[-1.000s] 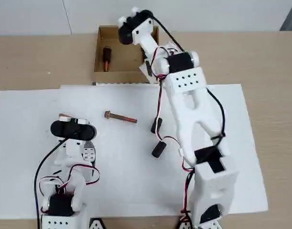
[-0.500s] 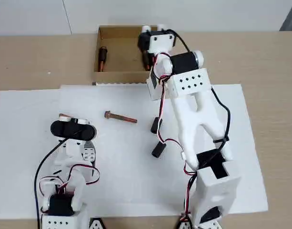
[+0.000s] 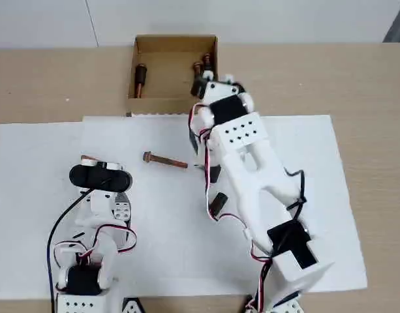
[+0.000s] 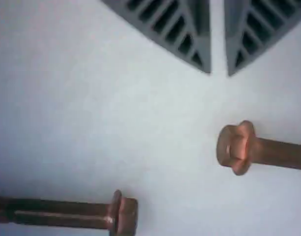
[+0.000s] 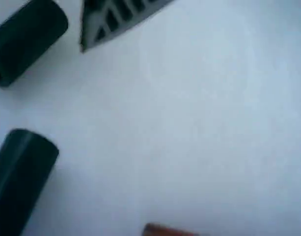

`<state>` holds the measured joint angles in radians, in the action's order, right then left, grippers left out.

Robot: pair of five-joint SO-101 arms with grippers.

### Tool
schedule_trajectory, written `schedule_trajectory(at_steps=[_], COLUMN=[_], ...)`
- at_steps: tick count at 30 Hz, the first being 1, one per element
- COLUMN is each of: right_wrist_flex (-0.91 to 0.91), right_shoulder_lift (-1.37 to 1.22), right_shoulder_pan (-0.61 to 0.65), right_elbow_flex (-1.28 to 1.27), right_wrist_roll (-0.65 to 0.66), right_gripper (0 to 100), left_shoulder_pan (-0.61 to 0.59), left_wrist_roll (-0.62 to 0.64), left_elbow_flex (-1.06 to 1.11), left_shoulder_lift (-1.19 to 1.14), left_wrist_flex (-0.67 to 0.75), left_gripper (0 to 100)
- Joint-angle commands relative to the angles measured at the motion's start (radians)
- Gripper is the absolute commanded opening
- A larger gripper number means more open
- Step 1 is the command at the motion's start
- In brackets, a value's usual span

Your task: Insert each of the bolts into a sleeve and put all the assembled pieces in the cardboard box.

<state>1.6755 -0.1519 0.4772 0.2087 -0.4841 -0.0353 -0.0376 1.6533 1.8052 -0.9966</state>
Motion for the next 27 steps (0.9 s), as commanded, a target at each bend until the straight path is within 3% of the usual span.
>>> schedule_trajectory(at_steps=[1, 16, 27], right_wrist_flex=[-0.018, -0.242, -0.248], right_shoulder_lift=[-0.01, -0.219, -0.315], right_shoulder_pan=[0.002, 0.004, -0.002], right_elbow_flex=[-0.003, -0.003, -0.003], right_wrist_roll=[-0.037, -0.052, -0.052], right_gripper=[14.1, 14.0, 13.9], left_shoulder_pan=[-0.003, -0.003, -0.003], left_wrist_roll=[-0.003, -0.002, -0.002], left_elbow_flex=[-0.004, -0.004, -0.004], left_shoulder_lift=[0.008, 0.008, 0.008], left_wrist_flex=[0.017, 0.017, 0.017], left_gripper=[1, 1, 1])
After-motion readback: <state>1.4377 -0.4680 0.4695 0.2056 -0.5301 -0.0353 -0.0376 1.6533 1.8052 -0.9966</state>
